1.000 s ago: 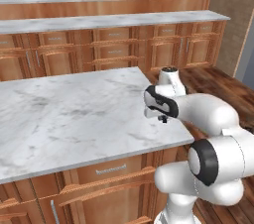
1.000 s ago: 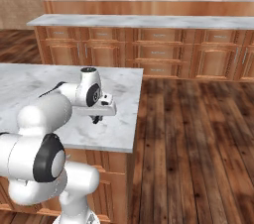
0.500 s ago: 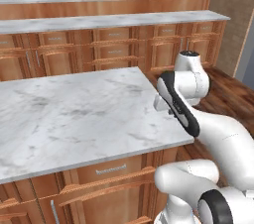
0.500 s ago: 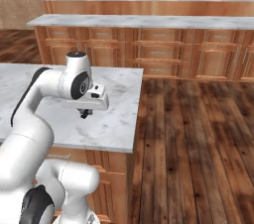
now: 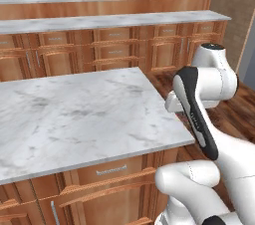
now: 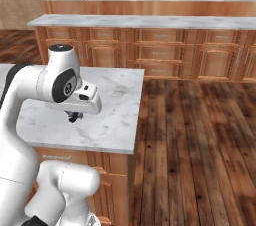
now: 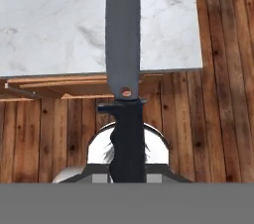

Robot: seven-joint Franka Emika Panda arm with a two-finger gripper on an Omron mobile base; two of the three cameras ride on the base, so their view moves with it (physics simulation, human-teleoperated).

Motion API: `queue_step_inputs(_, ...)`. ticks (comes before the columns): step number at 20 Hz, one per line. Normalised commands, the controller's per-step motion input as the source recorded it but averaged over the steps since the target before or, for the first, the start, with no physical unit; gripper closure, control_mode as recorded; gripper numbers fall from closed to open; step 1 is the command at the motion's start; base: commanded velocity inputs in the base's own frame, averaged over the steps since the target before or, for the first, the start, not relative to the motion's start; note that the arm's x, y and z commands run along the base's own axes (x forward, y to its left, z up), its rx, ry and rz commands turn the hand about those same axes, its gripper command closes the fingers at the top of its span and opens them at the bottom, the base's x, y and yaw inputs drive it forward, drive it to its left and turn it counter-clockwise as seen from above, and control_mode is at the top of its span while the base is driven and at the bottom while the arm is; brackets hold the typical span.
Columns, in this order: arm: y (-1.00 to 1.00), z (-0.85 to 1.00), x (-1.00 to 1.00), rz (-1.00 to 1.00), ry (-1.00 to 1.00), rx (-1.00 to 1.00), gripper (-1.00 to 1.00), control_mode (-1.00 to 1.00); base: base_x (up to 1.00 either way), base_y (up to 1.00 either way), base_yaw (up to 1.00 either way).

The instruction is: Retrieve the butter from the fridge and place it on a plate on the dining table. Then retrieve the butter knife by the fridge and place it near the plate.

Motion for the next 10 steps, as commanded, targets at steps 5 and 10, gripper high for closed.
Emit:
queue_step_inputs(5,0.0,0.03,-0.33,-0.08,0.04,-0.15,1.0,-1.0,0.0,0.0,0.0)
queue_step_inputs(10,0.0,-0.09,-0.09,-0.01,0.0,-0.01,1.0,-1.0,0.0,0.0,0.0)
